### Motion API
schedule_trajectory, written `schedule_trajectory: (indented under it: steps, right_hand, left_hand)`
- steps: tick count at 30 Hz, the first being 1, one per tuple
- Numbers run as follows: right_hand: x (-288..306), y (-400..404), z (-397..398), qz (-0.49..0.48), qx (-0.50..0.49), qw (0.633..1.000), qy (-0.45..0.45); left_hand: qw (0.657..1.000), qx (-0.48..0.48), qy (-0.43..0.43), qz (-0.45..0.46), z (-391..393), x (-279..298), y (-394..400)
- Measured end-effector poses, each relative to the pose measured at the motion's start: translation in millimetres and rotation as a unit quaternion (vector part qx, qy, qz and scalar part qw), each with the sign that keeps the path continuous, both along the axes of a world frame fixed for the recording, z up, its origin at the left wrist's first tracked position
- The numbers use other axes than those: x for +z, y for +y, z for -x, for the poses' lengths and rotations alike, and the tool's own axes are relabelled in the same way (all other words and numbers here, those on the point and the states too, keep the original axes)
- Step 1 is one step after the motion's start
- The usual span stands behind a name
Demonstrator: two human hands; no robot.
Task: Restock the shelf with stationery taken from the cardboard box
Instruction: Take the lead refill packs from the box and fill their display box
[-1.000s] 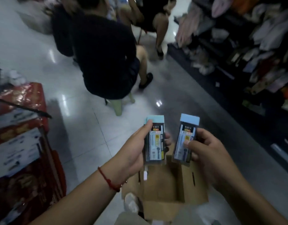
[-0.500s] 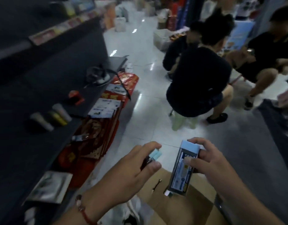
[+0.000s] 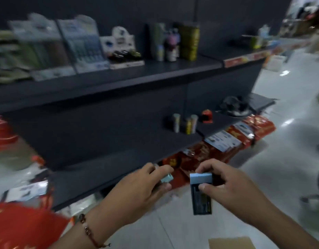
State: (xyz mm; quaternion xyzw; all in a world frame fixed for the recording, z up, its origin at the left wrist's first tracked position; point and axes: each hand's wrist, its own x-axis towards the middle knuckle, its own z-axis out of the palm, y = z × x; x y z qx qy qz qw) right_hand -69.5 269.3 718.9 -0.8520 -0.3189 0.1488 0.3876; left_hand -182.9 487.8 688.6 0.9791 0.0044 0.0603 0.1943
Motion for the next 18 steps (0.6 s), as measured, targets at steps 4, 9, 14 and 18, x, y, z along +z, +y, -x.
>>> schedule_trajectory:
  steps: [4, 9, 14, 18]
  right_hand:
    - [8.2, 122.9, 11.1, -0.08, 0.064, 0.994, 0.047]
    - [32.0, 270.8, 24.8, -0.328, 0.101, 0.897, 0.28]
    - [76.1, 390.2, 26.7, -0.449, 0.098, 0.785, 0.415]
    - [92.2, 473.2, 23.1, -0.425, 0.114, 0.802, 0.403]
  left_hand:
    - [0.998, 0.052, 0.008, -0.036, 58.3, 19.1, 110.3]
    - [0.983, 0.127, -0.057, -0.121, 104.8, 52.5, 248.4]
    - [0.962, 0.203, -0.097, -0.155, 135.9, 97.9, 348.0]
    - [0.949, 0.26, -0.107, -0.146, 153.4, 106.3, 399.5]
